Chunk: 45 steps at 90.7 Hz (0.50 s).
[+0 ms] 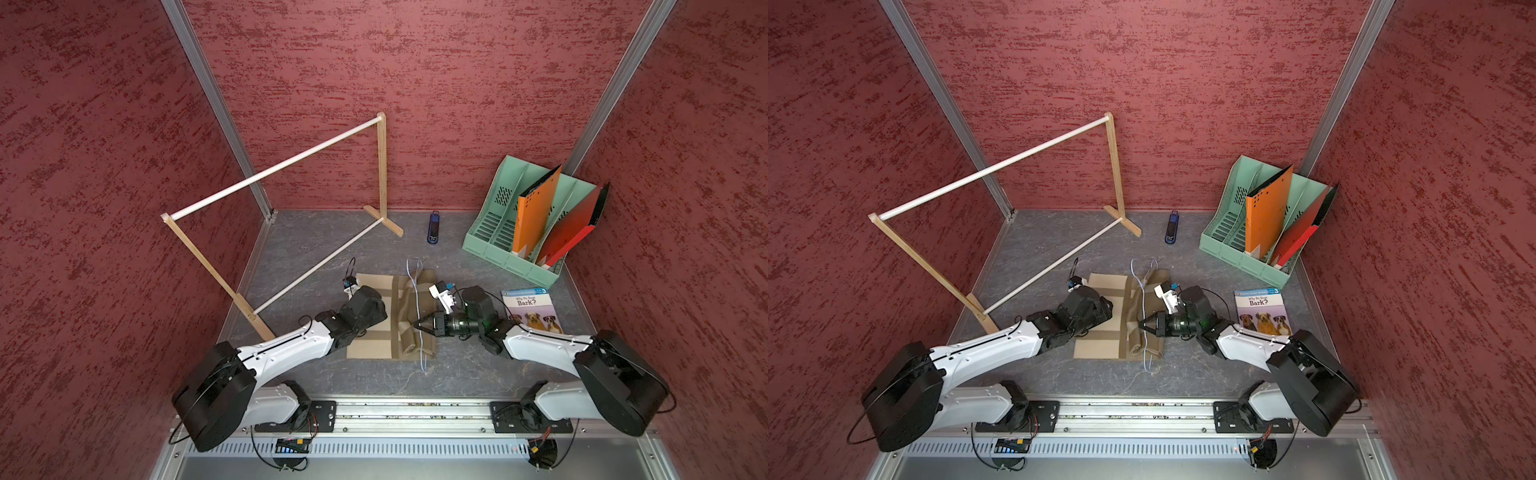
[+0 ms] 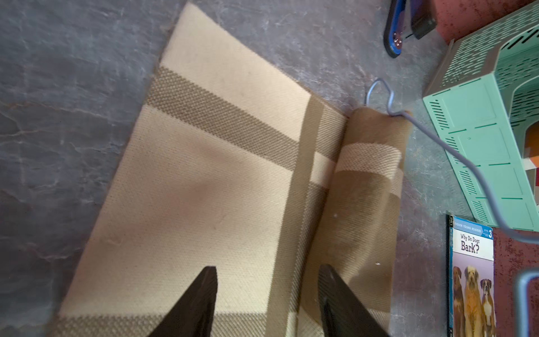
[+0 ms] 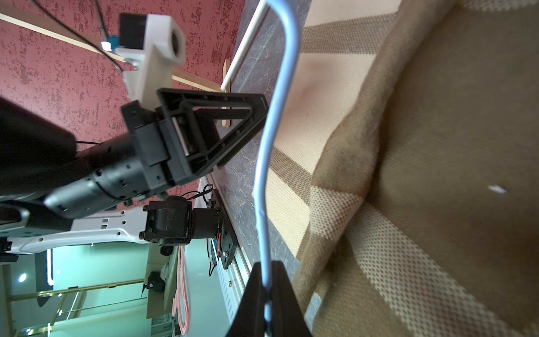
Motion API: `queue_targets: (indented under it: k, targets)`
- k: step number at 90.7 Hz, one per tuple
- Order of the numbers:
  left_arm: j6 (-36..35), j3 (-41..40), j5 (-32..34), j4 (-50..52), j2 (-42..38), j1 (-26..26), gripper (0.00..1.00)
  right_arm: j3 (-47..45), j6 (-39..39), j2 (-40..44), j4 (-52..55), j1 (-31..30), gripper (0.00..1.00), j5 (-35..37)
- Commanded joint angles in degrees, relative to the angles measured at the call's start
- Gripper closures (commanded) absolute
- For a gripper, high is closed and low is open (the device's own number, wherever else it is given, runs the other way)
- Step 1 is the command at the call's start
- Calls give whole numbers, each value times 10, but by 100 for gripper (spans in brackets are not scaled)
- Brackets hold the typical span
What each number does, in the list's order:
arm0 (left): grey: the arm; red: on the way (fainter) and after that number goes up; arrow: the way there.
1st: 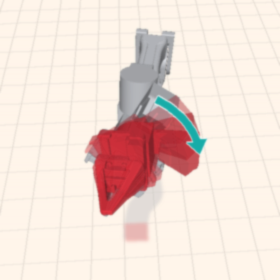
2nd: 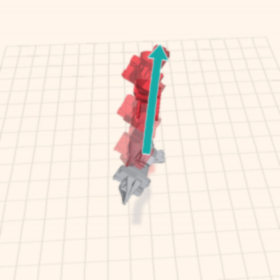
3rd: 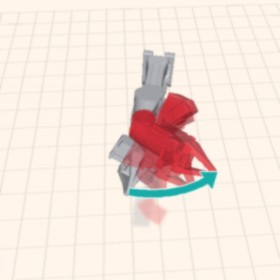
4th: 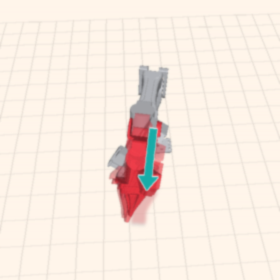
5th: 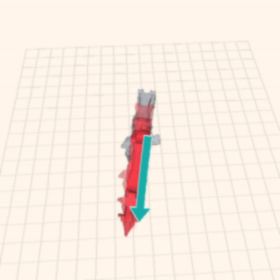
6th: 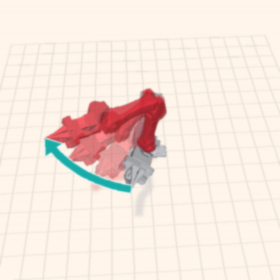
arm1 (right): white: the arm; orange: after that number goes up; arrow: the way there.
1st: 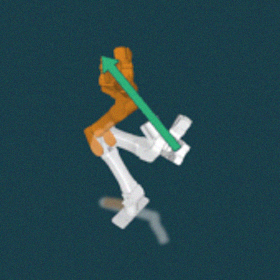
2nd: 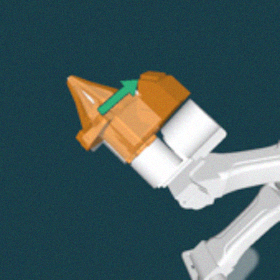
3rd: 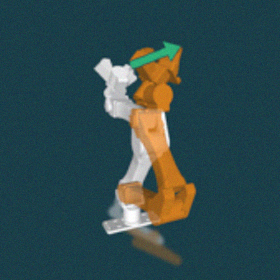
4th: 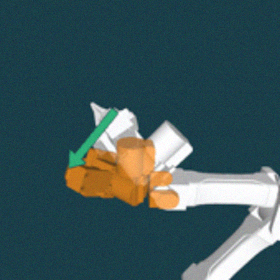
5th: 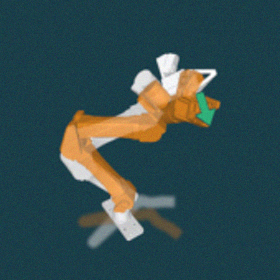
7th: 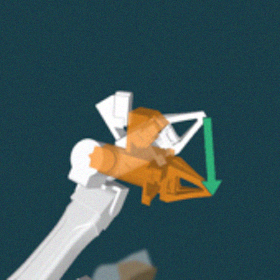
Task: Hang the scarf on the hanger
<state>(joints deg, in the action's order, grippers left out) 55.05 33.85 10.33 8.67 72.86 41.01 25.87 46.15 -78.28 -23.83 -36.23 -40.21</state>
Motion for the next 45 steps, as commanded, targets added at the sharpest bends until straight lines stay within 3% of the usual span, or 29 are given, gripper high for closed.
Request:
queue_targets:
  k: [1,45]
  targets:
    - [-40,18,-62,-72,25,-6,38,-8,17,5,47,6,100,21]
    - [-126,145,-139,-98,202,5,32,-12,13,16,68,8,100,34]
